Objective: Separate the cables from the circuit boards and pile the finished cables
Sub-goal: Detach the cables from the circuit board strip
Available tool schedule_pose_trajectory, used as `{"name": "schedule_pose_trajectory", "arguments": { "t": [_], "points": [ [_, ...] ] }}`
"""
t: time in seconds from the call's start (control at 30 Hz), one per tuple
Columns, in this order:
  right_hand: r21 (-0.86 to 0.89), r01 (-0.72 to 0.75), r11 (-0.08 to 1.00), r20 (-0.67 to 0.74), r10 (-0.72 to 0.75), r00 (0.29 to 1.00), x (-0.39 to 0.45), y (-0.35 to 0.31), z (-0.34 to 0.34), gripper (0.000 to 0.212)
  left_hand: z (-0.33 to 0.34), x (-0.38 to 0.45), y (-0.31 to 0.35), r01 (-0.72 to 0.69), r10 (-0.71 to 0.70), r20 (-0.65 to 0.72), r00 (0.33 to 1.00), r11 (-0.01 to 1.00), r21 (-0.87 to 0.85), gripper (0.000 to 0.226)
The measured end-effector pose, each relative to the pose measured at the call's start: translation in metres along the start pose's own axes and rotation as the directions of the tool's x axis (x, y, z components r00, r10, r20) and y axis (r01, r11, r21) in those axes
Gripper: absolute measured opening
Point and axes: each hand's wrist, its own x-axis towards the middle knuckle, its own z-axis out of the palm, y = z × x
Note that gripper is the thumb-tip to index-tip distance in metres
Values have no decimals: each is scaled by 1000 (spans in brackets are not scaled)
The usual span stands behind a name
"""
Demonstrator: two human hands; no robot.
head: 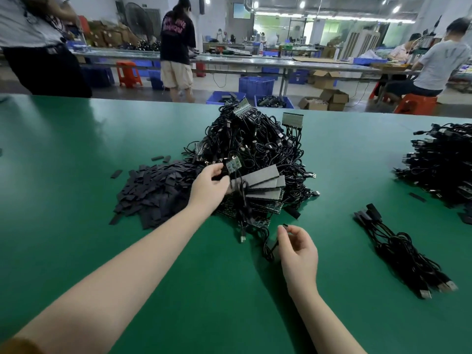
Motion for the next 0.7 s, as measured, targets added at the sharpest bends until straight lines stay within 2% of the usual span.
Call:
{"name": "schedule_pose_trajectory", "arguments": {
  "t": [0.1,0.17,0.27,0.33,0.4,0.43,0.5,0.53,0.6,0.63,0.67,0.7],
  "points": [
    [32,-28,999,78,26,997,-5,-13,1,7,-11,-42,-17,-158,161,-75,984,986,44,22],
    [64,-32,997,187,20,982,-13,-26,8,6,-16,-71,-21,-315,317,-16,948,946,71,17],
    [157,-64,986,356,4,934,-24,-46,25,7,-15,-103,-17,-482,469,144,871,873,73,28],
    [238,-121,964,419,10,908,-27,-58,37,8,-12,-114,-7,-494,492,173,853,869,-35,26],
    [350,-260,900,459,77,885,-25,-68,46,8,-16,-114,3,-405,431,171,886,899,-168,22],
    [370,-305,877,472,105,876,-23,-70,48,8,-20,-111,5,-372,401,167,901,911,-177,20],
    [295,-286,912,461,127,879,-17,-69,53,6,-31,-106,5,-374,372,168,913,927,-19,19],
    [204,-234,951,444,123,888,-15,-67,54,3,-35,-103,0,-410,387,147,910,892,190,21],
    [-12,-96,995,395,93,914,-13,-61,59,5,-41,-99,-12,-413,464,92,881,660,628,29],
    [-95,-17,995,361,50,931,-11,-58,62,6,-41,-99,-15,-413,495,130,859,521,747,29],
    [-169,76,983,332,-16,943,-10,-57,66,6,-38,-100,-20,-404,491,166,855,431,807,27],
    [-248,192,950,323,-106,941,-10,-56,71,8,-34,-102,-26,-421,500,198,843,384,822,22]
  ]
}}
